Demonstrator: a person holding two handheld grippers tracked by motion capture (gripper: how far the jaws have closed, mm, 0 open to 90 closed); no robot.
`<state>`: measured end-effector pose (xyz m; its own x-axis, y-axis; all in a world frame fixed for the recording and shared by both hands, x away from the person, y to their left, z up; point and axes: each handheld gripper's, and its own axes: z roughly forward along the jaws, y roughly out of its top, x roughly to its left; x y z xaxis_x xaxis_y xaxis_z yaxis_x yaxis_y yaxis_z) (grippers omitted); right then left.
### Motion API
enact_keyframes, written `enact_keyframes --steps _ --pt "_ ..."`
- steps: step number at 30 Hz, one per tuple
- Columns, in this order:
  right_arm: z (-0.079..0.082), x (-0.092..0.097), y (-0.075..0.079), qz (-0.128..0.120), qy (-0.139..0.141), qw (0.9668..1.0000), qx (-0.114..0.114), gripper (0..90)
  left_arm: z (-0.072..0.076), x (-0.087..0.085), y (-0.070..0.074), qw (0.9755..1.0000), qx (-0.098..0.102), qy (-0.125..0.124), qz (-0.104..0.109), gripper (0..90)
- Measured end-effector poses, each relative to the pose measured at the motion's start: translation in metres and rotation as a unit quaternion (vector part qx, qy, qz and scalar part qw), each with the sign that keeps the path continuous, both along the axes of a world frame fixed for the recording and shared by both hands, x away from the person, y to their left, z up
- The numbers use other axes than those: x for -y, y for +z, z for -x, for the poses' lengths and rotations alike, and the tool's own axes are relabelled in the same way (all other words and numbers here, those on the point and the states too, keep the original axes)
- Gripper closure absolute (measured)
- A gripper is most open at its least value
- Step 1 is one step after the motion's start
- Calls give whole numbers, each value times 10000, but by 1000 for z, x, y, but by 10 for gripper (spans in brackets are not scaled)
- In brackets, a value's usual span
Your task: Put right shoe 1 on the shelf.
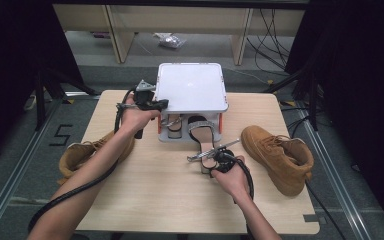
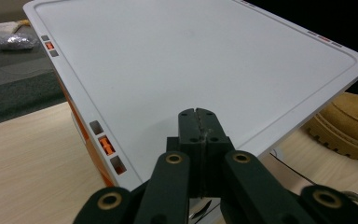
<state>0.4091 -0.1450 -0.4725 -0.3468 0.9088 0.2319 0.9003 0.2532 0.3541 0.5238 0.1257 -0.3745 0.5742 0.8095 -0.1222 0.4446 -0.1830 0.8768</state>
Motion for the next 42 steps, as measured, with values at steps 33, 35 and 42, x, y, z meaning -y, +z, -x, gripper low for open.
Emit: enact_keyframes --steps 33,35,42 --pt "-26 -29 12 -404 -7 9971 640 900 -1 0 0 10000 -4 -33 16 896" --pt "-28 -27 14 -322 16 9966 758 900 -1 0 0 10000 0 -29 23 896" --pt "-35 -29 18 -272 27 9950 964 900 -1 0 0 10000 -3 -32 17 896"
